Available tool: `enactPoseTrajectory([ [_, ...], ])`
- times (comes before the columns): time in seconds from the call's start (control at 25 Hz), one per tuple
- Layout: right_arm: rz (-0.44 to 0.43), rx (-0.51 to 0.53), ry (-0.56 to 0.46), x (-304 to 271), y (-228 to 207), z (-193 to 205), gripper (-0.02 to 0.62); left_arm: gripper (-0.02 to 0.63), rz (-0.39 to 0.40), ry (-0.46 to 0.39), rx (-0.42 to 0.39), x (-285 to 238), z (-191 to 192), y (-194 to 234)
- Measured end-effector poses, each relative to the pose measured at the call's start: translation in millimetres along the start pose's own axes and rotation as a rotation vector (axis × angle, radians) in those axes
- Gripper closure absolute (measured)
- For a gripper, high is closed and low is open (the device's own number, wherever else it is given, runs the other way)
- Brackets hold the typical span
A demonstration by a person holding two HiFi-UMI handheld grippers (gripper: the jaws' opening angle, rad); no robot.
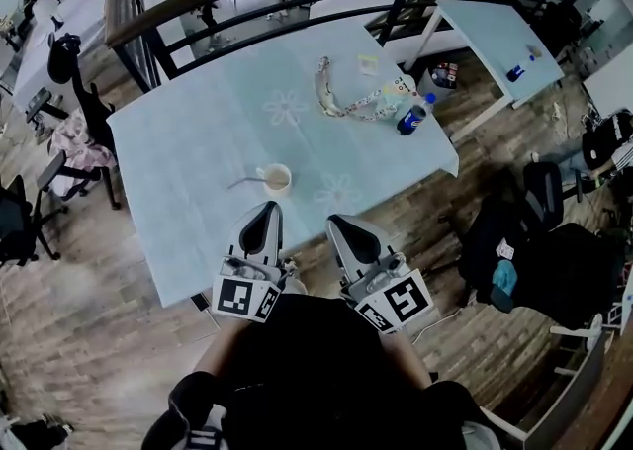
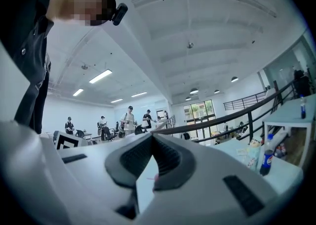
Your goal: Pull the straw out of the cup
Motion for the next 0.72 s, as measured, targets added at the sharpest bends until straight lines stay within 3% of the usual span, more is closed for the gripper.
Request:
enactPoseTrajectory([
  [0.28, -0.099, 0.004, 0.003, -31.3, -9.5, 7.9, 0.587, 0.592, -0.086, -0.020, -0.016, 0.9, 1.2, 16.7],
  [0.72, -0.309, -0.009, 0.007, -90.6, -60.5, 20.5, 0.587, 0.592, -0.322, -0.056, 0.003, -21.9, 20.7, 37.6],
])
Point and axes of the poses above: the fingertips, and each gripper's own axes: x backward along the fingers, y to its left, z out of its underside, the point moved 8 cm from there along x, backward along the fingers, and after that the axes turned 15 degrees about x, right-handed, at the moved point
